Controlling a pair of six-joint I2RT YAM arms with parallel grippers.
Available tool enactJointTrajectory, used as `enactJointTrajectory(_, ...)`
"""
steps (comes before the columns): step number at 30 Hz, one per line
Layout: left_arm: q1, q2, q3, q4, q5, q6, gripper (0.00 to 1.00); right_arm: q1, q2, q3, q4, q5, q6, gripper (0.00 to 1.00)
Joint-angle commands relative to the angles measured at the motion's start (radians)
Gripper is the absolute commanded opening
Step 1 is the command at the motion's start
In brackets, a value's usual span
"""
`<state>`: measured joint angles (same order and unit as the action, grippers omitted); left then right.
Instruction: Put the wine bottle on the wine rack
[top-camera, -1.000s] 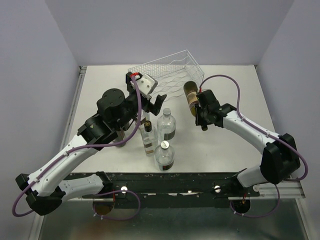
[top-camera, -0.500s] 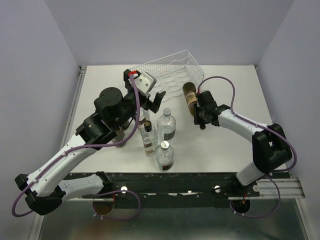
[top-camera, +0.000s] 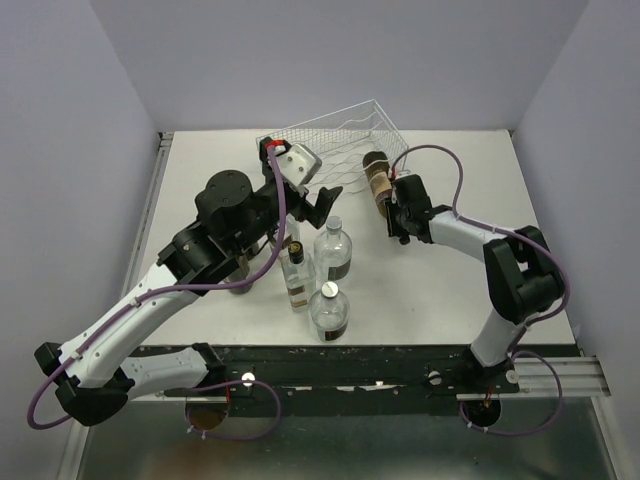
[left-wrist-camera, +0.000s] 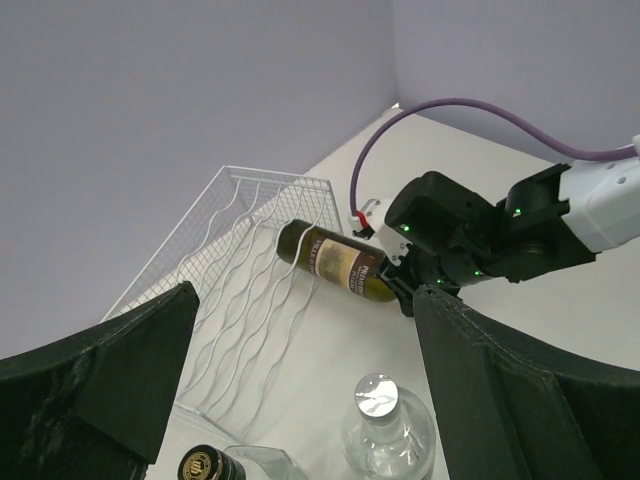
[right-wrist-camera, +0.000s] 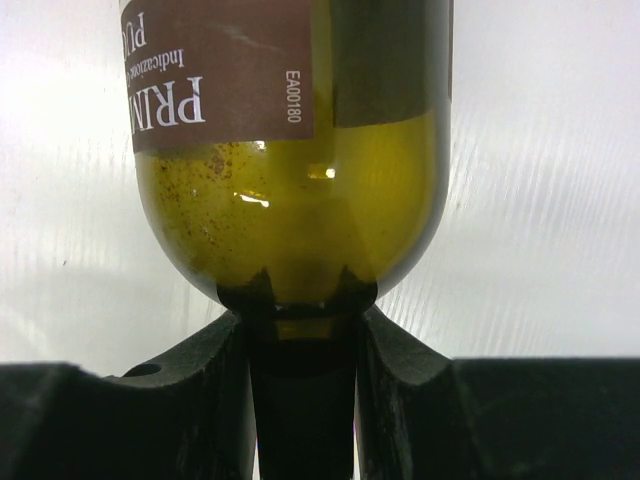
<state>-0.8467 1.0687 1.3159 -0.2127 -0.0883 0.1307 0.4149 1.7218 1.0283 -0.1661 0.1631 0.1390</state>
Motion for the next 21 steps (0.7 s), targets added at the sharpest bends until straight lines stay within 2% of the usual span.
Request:
enactJointTrajectory(1,-0.003,0.002,0.039,0.003,0.045,-0.022,0.99,-0.01,0.051,0.119,0.218,0.053,-0.11,0.01)
enactJointTrajectory(6,-0.003,0.007,0.039,0.004,0.058,-0.025,0.99,-0.027,0.149,0.246,0.2,0.076,-0.17,0.0)
enactJointTrajectory(12,-0.003,0.011,0.042,-0.007,0.058,-0.028,0.99,-0.053,0.26,0.433,0.021,0.069,-0.15,0.01)
enactJointTrajectory(18,-0.003,0.011,0.04,-0.005,0.071,-0.031,0.99,-0.067,0.278,0.458,-0.007,0.05,-0.142,0.01)
enactJointTrajectory(21,-0.003,0.011,0.04,-0.007,0.073,-0.037,0.99,-0.067,0.311,0.527,-0.073,0.055,-0.142,0.01)
